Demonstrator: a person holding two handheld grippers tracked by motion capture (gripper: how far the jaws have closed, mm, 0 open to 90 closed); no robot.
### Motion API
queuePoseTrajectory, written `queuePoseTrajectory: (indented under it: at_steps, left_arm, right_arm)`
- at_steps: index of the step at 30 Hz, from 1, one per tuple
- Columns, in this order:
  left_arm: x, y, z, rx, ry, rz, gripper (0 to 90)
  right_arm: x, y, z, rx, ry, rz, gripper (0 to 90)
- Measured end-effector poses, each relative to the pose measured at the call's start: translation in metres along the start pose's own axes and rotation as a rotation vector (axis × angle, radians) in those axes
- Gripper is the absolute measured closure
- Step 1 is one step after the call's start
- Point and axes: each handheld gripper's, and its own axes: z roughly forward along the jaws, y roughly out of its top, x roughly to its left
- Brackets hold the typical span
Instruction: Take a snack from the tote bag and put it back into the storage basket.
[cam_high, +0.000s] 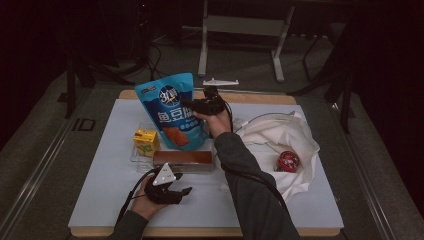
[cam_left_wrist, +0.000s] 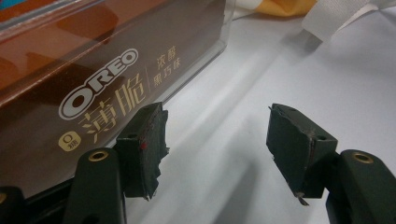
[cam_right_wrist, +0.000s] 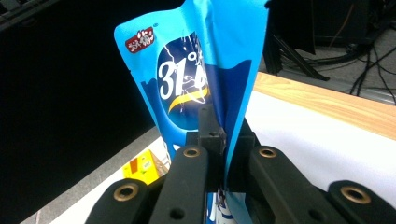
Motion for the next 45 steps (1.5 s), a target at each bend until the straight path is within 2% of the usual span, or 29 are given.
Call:
queuePoseTrajectory:
  at_steps: [7,11,13,19,32,33,35,37,42,45]
  left_arm:
    - [0.000,0.000,0.000,0.001,0.000,-0.001,37.5]
    - [0.000,0.000,0.000,0.002,0.002,-0.001,37.5]
    - [0.000,0.000,0.000,0.002,0.003,0.000,37.5]
    - [0.000,0.000,0.001,0.005,0.006,-0.001,37.5]
    - [-0.001,0.000,0.001,0.008,0.006,-0.001,37.5]
    - [0.000,0.000,0.001,0.008,0.008,0.002,37.5]
    - [-0.001,0.000,0.001,0.009,0.009,0.003,37.5]
    - [-0.001,0.000,0.001,0.010,0.006,0.001,37.5]
    - [-0.001,0.000,0.001,0.009,0.005,0.005,37.5]
    - [-0.001,0.000,0.001,0.011,0.006,0.009,37.5]
  right_arm:
    - [-0.003,-0.003,-0.010,0.015,-0.031,-0.013,86.8]
    - [0.002,-0.004,-0.018,0.047,-0.079,-0.066,86.2]
    - [0.003,-0.004,-0.021,0.056,-0.090,-0.073,86.2]
    - [0.009,-0.009,-0.033,0.095,-0.151,-0.133,86.6]
    - [0.023,-0.021,-0.038,0.074,-0.124,-0.158,87.1]
    - [0.024,-0.025,-0.034,0.092,-0.132,-0.164,87.2]
    - [0.022,-0.028,-0.029,0.083,-0.106,-0.152,87.1]
    - [0.025,-0.027,-0.025,0.078,-0.119,-0.160,87.1]
    - [0.031,-0.022,-0.020,0.104,-0.140,-0.195,84.4]
    - [0.028,-0.023,-0.023,0.123,-0.122,-0.200,80.7]
